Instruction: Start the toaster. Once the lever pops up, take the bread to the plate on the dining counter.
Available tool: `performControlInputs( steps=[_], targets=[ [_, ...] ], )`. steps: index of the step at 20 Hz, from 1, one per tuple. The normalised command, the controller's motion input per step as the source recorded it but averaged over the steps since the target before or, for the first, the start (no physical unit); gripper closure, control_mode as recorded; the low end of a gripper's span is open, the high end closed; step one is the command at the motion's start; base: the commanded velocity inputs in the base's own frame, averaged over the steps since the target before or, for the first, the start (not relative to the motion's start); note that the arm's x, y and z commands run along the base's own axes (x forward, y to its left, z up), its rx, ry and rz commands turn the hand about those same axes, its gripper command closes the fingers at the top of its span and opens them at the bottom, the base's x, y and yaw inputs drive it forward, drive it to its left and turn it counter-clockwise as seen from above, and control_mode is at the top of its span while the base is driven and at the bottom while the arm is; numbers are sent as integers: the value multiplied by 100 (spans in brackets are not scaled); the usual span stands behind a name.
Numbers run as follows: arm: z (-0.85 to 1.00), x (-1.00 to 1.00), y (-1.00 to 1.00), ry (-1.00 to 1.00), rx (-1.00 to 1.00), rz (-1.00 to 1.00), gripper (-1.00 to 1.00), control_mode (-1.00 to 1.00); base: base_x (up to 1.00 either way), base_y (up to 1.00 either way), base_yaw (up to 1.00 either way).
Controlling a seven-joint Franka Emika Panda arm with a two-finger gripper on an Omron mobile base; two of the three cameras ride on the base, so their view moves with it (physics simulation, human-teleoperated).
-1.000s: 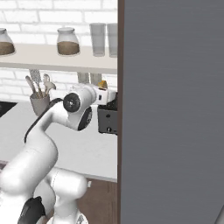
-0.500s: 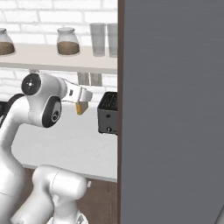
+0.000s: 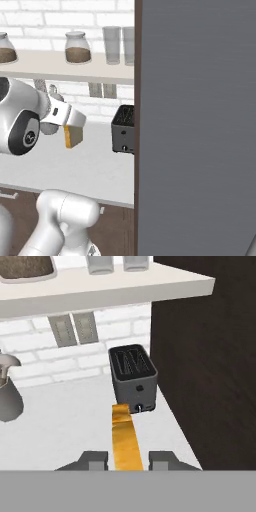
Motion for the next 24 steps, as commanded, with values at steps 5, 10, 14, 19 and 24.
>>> performControlInputs(
  steps=[5, 10, 14, 19, 24],
  targets=[
    [1, -51, 3, 7, 0, 0, 100, -100, 0, 0, 0],
    [0, -44, 0, 4, 1, 0, 100, -100, 0, 0, 0],
    [0, -22, 0, 6, 0, 0, 100, -100, 0, 0, 0],
    [0, -15, 3, 0, 0, 0, 100, 100, -42, 34, 0],
    [0, 0, 0, 0, 0, 0, 100, 100, -46, 99, -10]
  ],
)
